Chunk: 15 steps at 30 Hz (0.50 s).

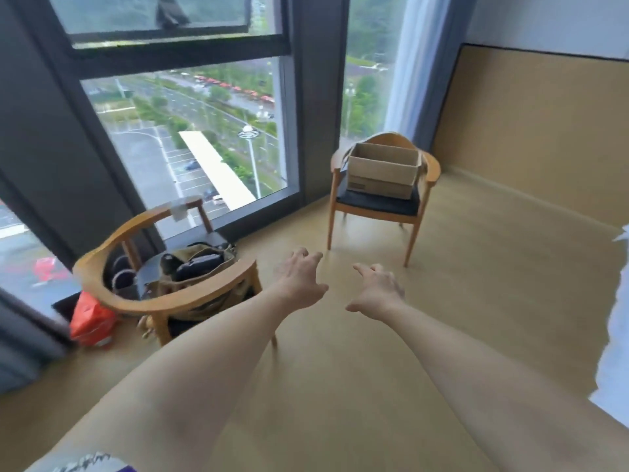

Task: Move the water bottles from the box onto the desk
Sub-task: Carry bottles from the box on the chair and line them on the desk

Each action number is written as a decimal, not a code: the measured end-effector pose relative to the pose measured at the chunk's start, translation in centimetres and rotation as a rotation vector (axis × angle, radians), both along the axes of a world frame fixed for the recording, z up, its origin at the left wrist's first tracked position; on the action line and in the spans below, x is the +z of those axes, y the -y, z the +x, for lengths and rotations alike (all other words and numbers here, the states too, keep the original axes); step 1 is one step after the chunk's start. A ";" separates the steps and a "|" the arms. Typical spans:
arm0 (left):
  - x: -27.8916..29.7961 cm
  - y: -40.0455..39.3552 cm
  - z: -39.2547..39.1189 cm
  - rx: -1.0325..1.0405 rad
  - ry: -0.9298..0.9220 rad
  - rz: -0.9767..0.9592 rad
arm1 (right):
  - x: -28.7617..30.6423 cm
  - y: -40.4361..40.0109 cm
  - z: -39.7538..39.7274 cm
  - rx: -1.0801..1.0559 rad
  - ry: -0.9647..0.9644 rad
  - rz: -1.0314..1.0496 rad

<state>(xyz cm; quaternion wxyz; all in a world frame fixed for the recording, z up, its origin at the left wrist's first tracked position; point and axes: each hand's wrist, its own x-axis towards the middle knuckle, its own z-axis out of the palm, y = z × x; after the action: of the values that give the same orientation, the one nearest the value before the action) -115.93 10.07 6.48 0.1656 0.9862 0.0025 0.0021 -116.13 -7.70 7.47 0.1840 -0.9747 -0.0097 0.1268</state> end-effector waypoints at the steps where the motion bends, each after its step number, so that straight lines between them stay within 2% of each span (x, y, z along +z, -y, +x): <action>1: 0.1 0.0 2.5 -0.023 0.002 -0.012 | 0.2 0.2 1.8 -0.035 0.006 0.015; 8: -1.3 2.0 16.2 -0.141 -0.031 -0.010 | -0.2 1.9 12.8 -0.184 0.028 0.056; 15: -2.7 4.7 30.3 -0.238 0.038 0.057 | -2.4 3.6 27.0 -0.199 0.042 0.077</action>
<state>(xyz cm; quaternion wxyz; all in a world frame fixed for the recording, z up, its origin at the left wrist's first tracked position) -85.60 5.35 3.78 0.1368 0.9836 -0.1179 0.0013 -89.16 -11.28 5.07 0.2328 -0.9654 0.0786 0.0870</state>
